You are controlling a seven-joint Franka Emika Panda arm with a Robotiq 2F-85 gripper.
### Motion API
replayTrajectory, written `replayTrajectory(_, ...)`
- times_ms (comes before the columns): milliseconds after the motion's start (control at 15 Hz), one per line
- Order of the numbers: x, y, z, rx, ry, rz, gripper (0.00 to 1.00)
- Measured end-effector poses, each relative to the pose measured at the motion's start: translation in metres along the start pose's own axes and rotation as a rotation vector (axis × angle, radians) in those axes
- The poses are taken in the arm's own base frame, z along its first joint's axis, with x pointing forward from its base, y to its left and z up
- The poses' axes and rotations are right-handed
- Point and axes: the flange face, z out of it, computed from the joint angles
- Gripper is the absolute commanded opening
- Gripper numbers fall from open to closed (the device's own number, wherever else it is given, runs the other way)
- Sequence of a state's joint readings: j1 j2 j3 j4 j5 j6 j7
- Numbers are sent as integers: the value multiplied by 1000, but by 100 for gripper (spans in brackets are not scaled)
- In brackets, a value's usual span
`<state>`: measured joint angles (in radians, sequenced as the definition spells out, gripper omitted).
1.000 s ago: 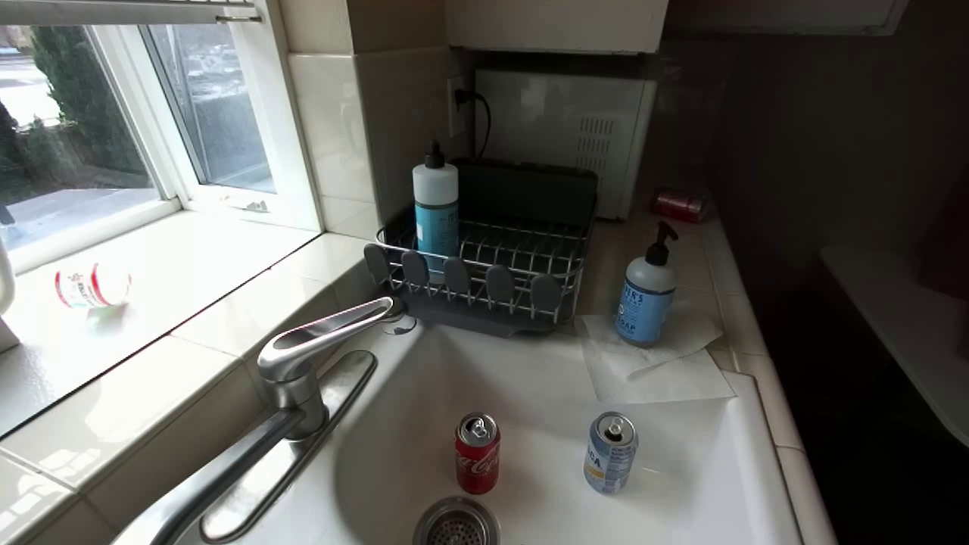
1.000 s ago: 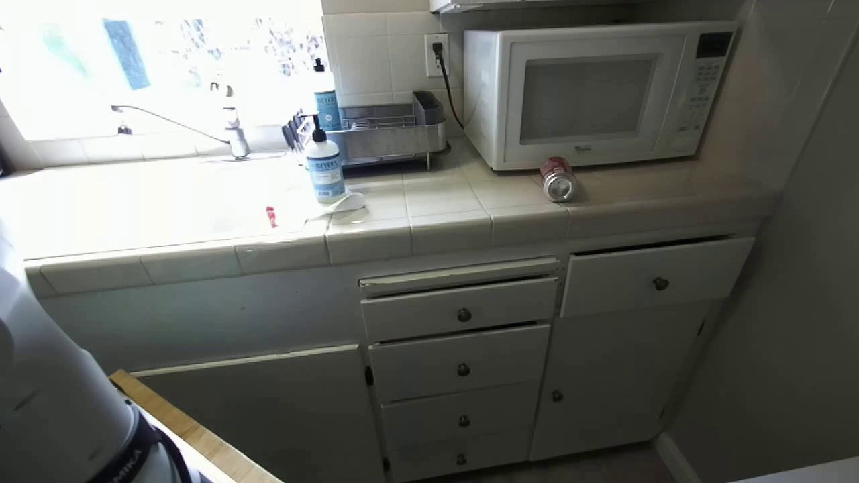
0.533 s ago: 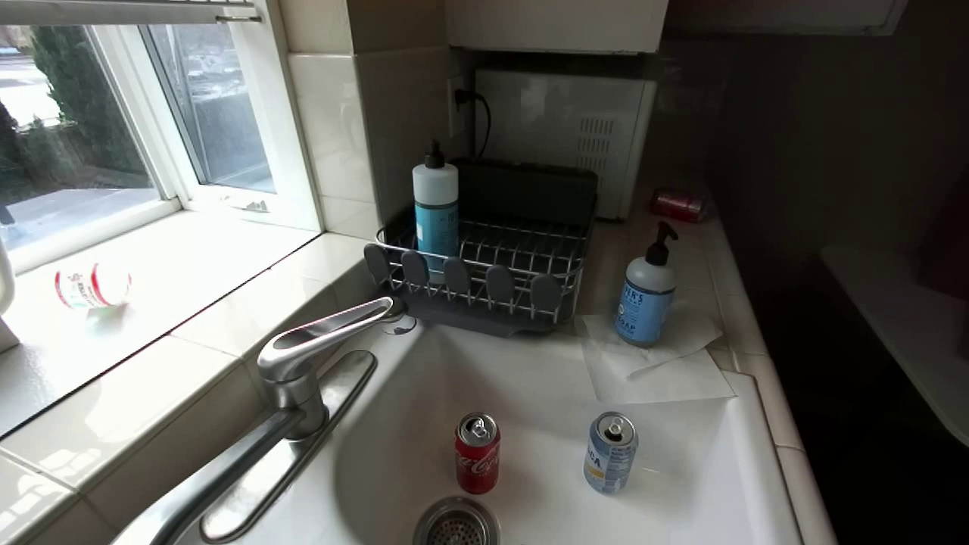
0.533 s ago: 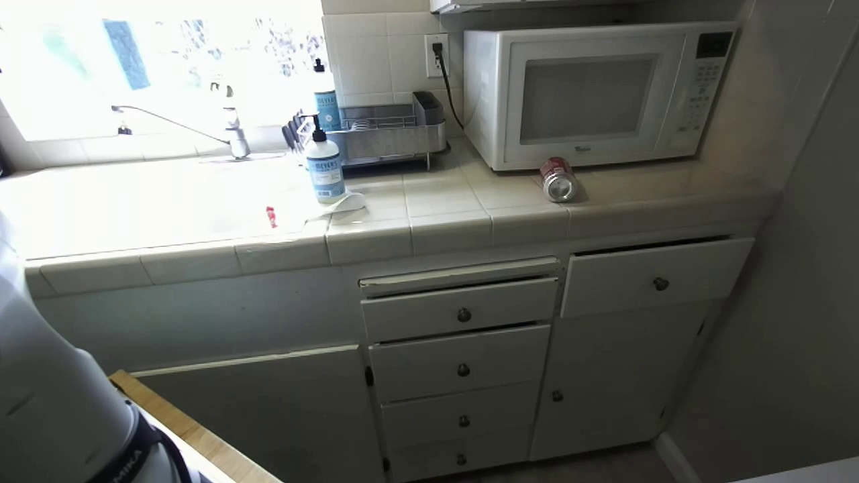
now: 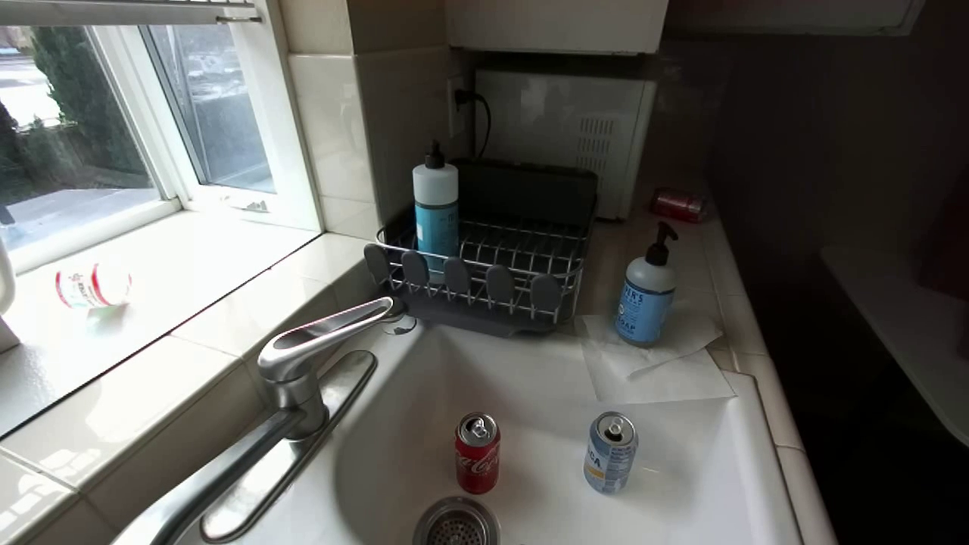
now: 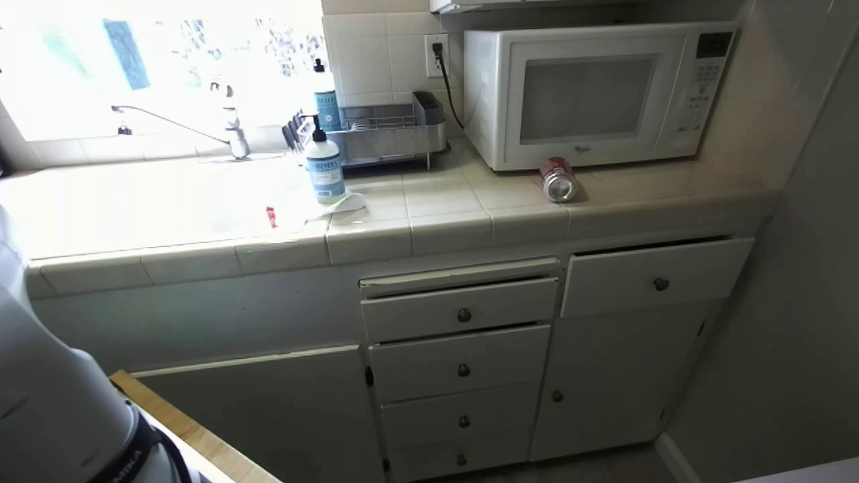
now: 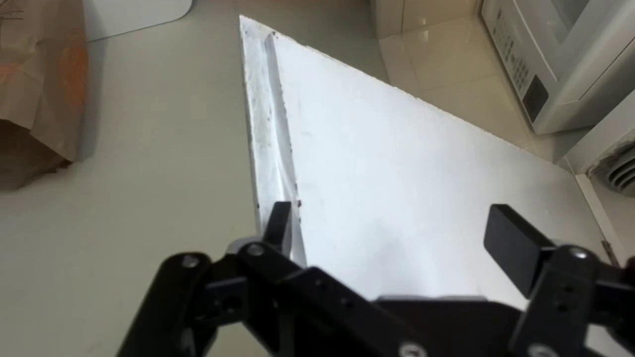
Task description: Open the upper cabinet door.
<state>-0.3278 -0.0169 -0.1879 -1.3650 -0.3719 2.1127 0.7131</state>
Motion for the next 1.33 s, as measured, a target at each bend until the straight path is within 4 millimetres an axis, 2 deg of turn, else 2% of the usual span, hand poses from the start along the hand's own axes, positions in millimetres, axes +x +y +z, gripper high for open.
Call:
replayTrajectory(200,16,21,19,-7,24,38,100)
replayTrajectory(533,45,51,58,22,160,245,100)
replayTrajectory(733,53,59,69,22,200,302,100)
replayTrajectory(1000,37,42,61,-26,121,164,100)
replayTrajectory(1333,6,16,15,-26,-53,-48,100)
